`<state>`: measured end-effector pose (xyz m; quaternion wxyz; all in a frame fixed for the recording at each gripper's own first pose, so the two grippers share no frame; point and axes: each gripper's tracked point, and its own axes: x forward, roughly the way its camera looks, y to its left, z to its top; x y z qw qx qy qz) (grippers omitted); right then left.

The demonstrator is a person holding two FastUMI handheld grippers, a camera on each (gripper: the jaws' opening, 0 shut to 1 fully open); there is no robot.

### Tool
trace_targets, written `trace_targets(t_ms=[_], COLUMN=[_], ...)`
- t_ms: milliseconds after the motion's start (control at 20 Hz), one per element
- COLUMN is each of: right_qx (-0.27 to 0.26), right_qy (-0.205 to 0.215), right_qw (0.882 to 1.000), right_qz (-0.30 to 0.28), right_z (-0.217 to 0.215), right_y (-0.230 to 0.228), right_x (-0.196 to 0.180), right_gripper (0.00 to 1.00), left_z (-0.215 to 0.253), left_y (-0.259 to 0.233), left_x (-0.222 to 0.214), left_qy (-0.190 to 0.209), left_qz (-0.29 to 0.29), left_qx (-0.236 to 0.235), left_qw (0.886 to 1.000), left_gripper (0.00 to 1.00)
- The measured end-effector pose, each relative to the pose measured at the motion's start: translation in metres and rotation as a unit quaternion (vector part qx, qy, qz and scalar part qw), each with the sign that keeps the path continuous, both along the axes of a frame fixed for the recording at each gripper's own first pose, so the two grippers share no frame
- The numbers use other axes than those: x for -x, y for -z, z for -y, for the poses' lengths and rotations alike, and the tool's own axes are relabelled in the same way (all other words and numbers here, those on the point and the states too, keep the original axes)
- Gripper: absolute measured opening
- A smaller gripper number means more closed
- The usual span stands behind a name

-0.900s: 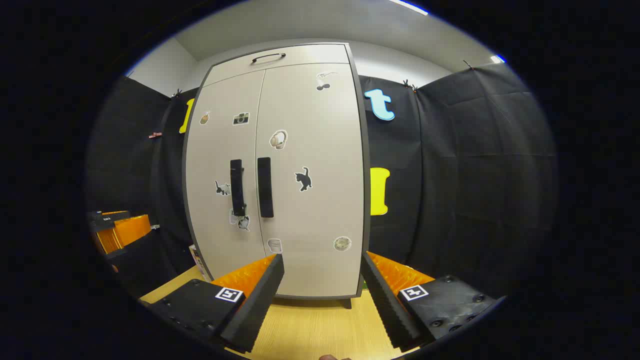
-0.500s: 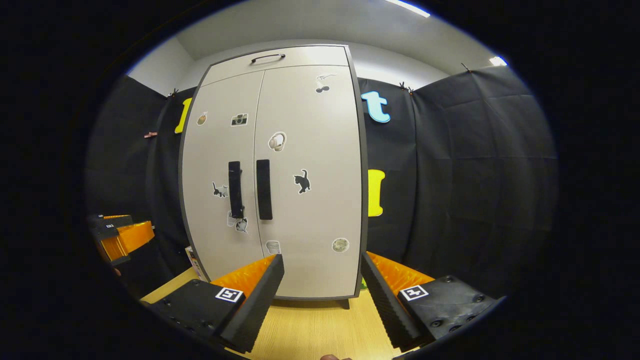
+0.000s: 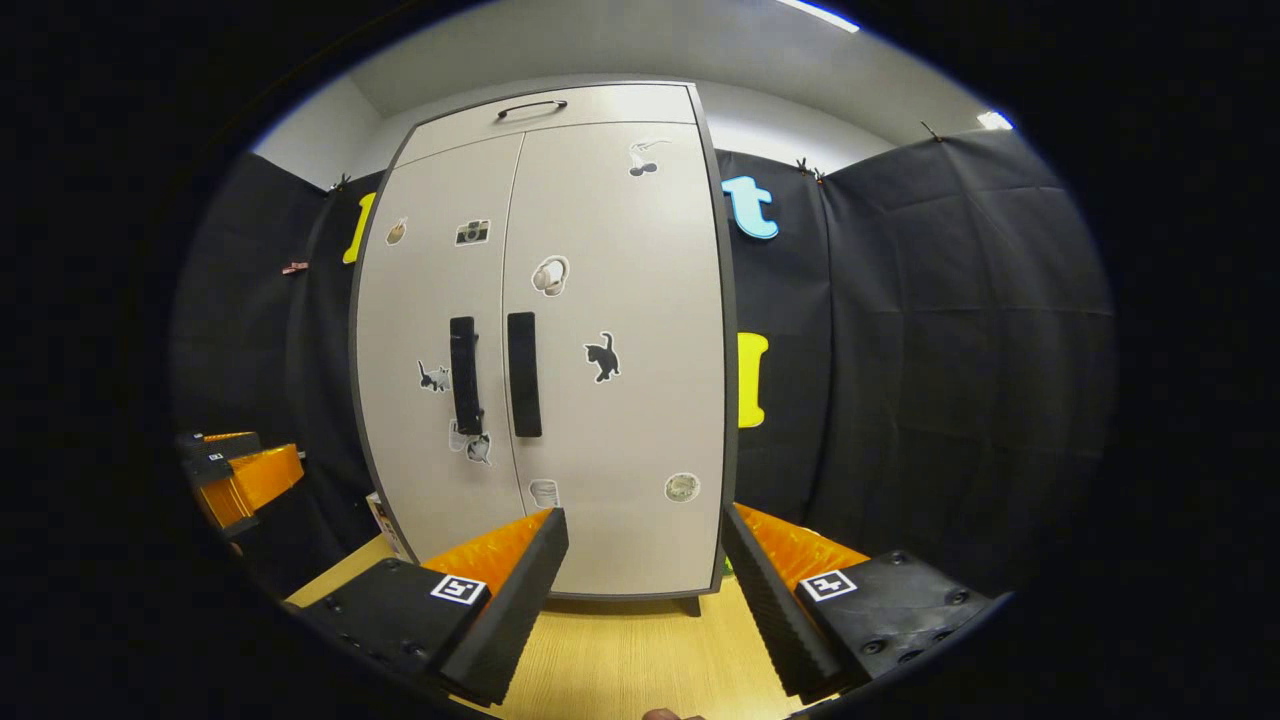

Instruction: Open the right door of the double-door shoe cabinet with the right hand, and open the left door with the left hand.

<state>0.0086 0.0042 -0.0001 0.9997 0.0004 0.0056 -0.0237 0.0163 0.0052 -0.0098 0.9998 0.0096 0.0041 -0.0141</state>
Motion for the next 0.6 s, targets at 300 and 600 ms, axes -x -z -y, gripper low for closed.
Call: trace_targets(t_ms=[300,600], right_qx=[0.005,0.003], right_qy=[-0.012,-0.027], right_qw=[1.0,1.0], right_qz=[-0.005,-0.013], right_z=[-0.008,-0.02], right_y=[0.0,-0.002], right_x=[-0.012,-0.029], right_gripper=[0.98,0.98], left_z=[-0.002,-0.001], left_y=[0.004,0.01], left_x=[-0.002,-0.004], left_qy=[-0.007,-0.003], left_qz=[-0.001,-0.009], left_qx=[-0.003,0.01], left_qw=[1.0,1.0], left_gripper=[0.95,0.95])
